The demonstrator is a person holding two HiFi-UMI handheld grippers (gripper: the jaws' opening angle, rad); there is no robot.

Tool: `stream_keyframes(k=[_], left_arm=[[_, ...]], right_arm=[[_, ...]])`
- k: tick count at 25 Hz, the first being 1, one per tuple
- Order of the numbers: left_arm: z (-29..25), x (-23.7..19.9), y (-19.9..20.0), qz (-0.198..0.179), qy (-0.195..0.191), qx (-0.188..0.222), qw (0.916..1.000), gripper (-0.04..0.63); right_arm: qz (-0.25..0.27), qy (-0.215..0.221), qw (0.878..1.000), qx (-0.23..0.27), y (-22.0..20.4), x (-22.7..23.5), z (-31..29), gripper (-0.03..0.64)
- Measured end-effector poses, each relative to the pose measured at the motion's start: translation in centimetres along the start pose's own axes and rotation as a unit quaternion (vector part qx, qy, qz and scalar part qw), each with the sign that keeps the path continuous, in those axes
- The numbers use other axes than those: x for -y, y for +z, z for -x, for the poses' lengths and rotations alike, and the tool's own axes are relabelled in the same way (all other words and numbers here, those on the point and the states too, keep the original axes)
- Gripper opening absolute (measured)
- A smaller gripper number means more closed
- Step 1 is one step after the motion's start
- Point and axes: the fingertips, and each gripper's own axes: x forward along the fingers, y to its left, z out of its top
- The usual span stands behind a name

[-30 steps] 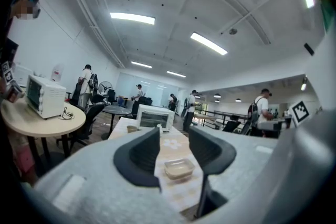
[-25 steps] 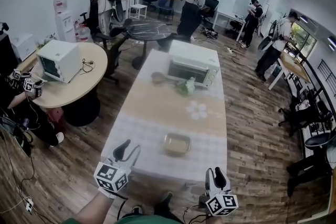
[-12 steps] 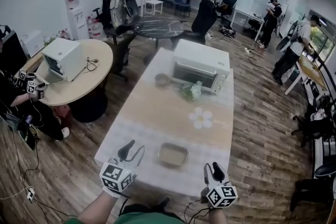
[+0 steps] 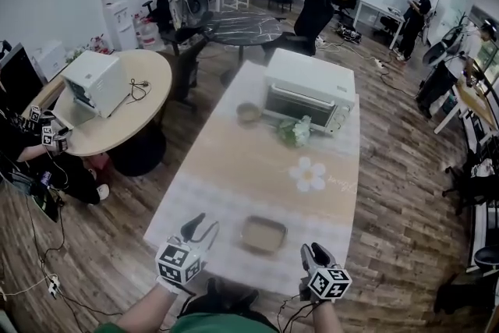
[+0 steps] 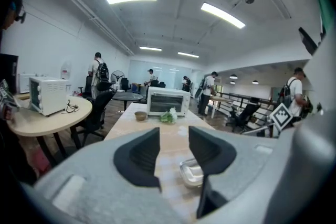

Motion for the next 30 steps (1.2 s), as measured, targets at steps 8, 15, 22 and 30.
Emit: stream_keyframes(k=[8, 15, 22, 30], left_arm=[[-3.6, -2.5, -2.5, 0.005, -0.029, -0.042, 0.9987, 0.172], [-5.9, -4.2, -5.0, 0.012, -0.035, -0.072, 0.9967, 0.172], [-7.0, -5.1, -6.8, 0.017, -0.039, -0.092, 0.9948, 0.172], [-7.9, -6.5, -8.8, 0.023, -0.03, -0.105, 0.9938, 0.172]], right_arm=[[-0.049, 0.004, 0.998, -0.047, -3.6, 0.1, -5.1, 0.137], [-0.038, 0.0, 0.995, -0.089, -6.5, 0.7, -8.4, 0.137], [-0.053, 0.017, 0.992, -0.117, -8.9, 0.1, -10.7, 0.138], [-0.045, 0.018, 0.991, -0.123, -10.1, 0.9, -13.0, 0.143]])
